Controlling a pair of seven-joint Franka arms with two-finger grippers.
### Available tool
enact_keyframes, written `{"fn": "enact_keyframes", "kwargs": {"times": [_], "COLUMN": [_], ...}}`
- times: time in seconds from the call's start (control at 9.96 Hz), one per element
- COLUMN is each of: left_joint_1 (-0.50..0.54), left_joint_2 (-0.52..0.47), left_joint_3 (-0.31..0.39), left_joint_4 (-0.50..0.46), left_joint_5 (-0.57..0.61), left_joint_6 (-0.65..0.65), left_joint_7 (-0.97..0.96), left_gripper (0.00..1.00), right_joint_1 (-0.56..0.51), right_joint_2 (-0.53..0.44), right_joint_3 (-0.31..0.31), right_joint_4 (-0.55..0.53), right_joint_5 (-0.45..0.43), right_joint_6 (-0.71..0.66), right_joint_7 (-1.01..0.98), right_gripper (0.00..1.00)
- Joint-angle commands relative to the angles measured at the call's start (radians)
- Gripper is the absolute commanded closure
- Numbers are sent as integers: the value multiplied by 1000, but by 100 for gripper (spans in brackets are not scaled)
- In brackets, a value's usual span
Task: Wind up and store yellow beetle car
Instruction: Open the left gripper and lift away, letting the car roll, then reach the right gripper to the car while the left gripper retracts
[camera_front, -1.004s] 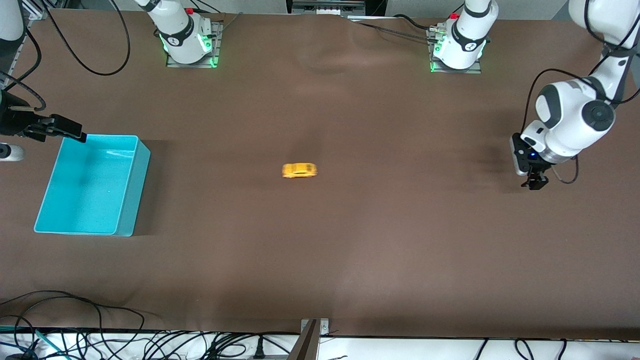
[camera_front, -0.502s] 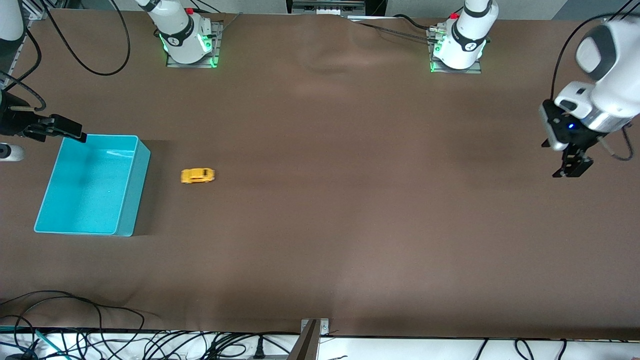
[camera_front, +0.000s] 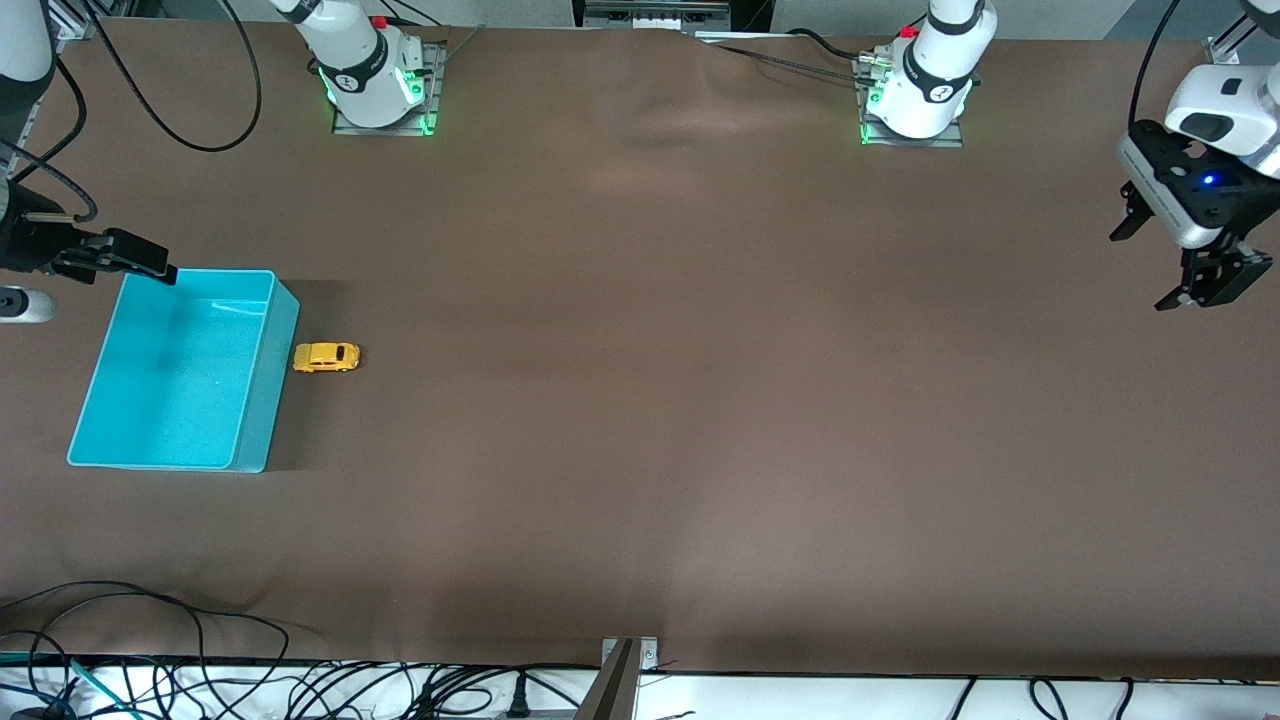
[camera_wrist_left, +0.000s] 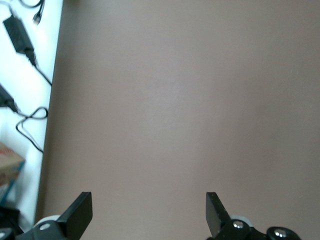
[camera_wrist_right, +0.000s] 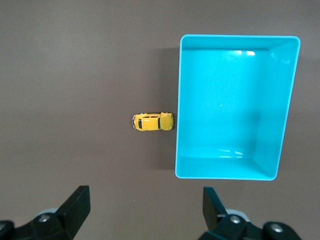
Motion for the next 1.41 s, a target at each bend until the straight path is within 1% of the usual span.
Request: {"fn": "enact_keyframes", "kwargs": {"times": [0.0,0.1,0.2,0.3,0.4,0.5,0.6,0.7,0.8,1.1,1.31], "left_joint_1": [0,0,8,10,11,14,23,34,36,24,22], "left_joint_2": [5,-3,-4,-6,-6,-6,-4,-4,-3,3,11], "left_joint_3": [-47,-54,-61,-61,-76,-84,-81,-76,-79,-81,-82], "left_joint_4": [111,153,196,237,266,294,315,317,317,316,317], "left_joint_5": [27,25,16,16,15,1,-52,-85,-91,-88,-84], "left_joint_6": [-158,-229,-299,-361,-408,-454,-484,-487,-487,-487,-487], "left_joint_7": [-260,-375,-508,-613,-684,-777,-886,-989,-1060,-1088,-1085], "left_gripper": [0,0,0,0,0,0,0,0,0,0,0], "right_joint_1": [28,66,112,142,172,179,194,200,199,188,188], "right_joint_2": [21,31,34,44,51,67,74,92,103,106,100], "right_joint_3": [41,60,65,66,65,66,66,66,65,56,55], "right_joint_4": [22,22,22,20,17,14,13,11,2,-98,-167], "right_joint_5": [-25,-79,-93,-93,-92,-89,-92,-93,-93,-99,-99], "right_joint_6": [-13,-15,-16,-18,-18,-18,-12,-3,22,153,229], "right_joint_7": [-61,-114,-147,-203,-307,-386,-499,-605,-714,-973,-1034], "right_gripper": [0,0,0,0,0,0,0,0,0,0,0]}}
